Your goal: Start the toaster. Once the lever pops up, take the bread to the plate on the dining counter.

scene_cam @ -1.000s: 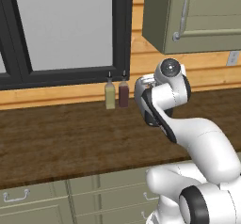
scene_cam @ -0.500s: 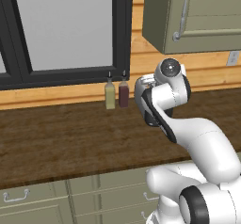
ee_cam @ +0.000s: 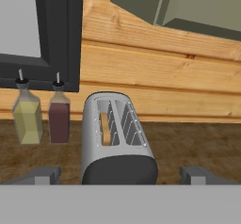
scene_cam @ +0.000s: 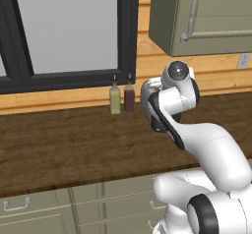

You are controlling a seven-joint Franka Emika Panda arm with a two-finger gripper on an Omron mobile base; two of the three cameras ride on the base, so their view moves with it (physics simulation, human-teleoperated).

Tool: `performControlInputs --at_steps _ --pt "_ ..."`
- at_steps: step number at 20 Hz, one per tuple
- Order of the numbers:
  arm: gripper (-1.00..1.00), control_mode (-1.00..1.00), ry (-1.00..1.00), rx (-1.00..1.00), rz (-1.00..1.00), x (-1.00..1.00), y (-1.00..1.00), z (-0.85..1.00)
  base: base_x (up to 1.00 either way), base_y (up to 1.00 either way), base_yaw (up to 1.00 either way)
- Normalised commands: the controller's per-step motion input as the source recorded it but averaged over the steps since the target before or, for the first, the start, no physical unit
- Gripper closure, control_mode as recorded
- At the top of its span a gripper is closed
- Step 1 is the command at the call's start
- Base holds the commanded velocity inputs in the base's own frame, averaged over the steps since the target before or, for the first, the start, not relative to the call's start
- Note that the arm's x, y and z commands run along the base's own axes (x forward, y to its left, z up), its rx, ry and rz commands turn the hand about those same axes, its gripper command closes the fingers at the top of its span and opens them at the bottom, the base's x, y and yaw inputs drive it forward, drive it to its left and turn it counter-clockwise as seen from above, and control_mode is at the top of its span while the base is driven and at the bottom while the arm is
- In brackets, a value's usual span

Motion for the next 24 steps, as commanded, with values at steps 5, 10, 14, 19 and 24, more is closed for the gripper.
performControlInputs --at_steps 5,10,14,19,24 --pt "-1.0 -1.0 0.0 0.0 0.0 0.0 0.0 0.0 0.0 0.0 0.0" --pt "-1.0 -1.0 0.0 0.0 0.0 0.0 0.0 0.0 0.0 0.0 0.0" --pt "-1.0 -1.0 0.0 0.0 0.0 0.0 0.0 0.0 0.0 0.0 0.0" --pt "-1.0 -1.0 0.0 0.0 0.0 0.0 0.0 0.0 0.0 0.0 0.0" --pt "-1.0 -1.0 0.0 0.0 0.0 0.0 0.0 0.0 0.0 0.0 0.0"
